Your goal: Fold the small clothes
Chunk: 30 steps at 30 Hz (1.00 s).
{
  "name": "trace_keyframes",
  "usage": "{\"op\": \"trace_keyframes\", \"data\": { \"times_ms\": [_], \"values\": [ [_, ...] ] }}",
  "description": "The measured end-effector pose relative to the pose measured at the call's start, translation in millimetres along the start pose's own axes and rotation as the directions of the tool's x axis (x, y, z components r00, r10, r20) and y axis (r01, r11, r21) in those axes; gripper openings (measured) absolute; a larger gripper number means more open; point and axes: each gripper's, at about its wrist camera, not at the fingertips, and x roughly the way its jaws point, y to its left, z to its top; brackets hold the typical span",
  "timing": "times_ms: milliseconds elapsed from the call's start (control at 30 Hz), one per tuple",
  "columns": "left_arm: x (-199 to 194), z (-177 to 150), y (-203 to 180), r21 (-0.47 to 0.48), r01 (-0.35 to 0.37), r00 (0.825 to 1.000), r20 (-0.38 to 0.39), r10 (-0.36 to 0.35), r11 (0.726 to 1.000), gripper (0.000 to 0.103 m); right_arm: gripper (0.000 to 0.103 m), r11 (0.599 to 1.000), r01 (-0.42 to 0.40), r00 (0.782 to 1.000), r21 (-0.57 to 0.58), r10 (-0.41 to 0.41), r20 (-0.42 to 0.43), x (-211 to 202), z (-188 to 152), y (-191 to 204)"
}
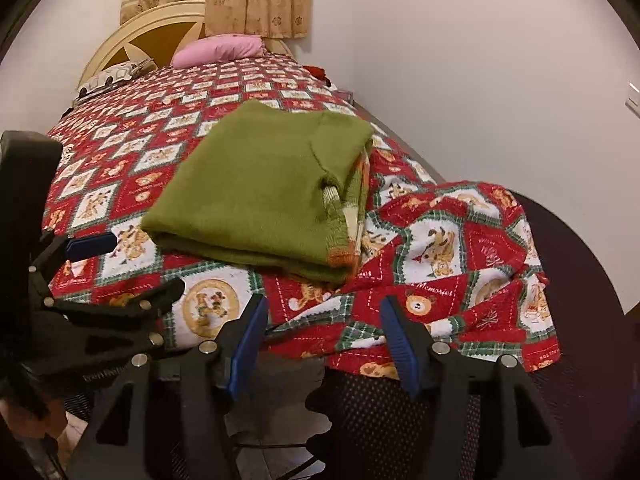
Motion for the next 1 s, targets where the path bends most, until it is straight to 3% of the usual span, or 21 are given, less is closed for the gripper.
{"op": "trace_keyframes", "data": {
  "times_ms": [133,333,467,633,767,867,1000],
  "values": [
    [-23,2,2,-0.008,-0.028,0.997,0.066,0.028,1.0,0.103,0.059,1.0,0.012,0.999,-0.021,-0.011,0.047,-18,6,7],
    [-64,7,7,-0.043,-0.035,0.973,0.227,0.044,0.998,0.103,0.059,0.998,0.067,0.983,-0.018,-0.063,0.171,-53,16,9],
    [-83,9,10,-0.063,0.01,0.956,0.294,0.009,0.998,0.103,0.06,0.997,0.079,0.965,0.024,-0.082,0.248,-76,22,1],
    [-97,16,14,-0.073,0.014,0.941,0.338,0.011,0.997,0.103,0.062,0.99,0.129,0.928,0.055,-0.14,0.345,-101,26,-3],
    [-111,17,19,-0.094,0.057,0.921,0.39,-0.016,0.994,0.103,0.071,0.984,0.157,0.894,0.082,-0.177,0.413,-117,25,-4],
    [-117,17,17,-0.092,0.035,0.909,0.417,0.006,0.995,0.103,0.071,0.984,0.16,0.891,0.079,-0.178,0.417,-119,27,-2],
    [-116,17,17,-0.086,0.033,0.913,0.407,0.005,0.996,0.103,0.072,0.986,0.153,0.897,0.071,-0.169,0.408,-117,27,2]
  ]
}}
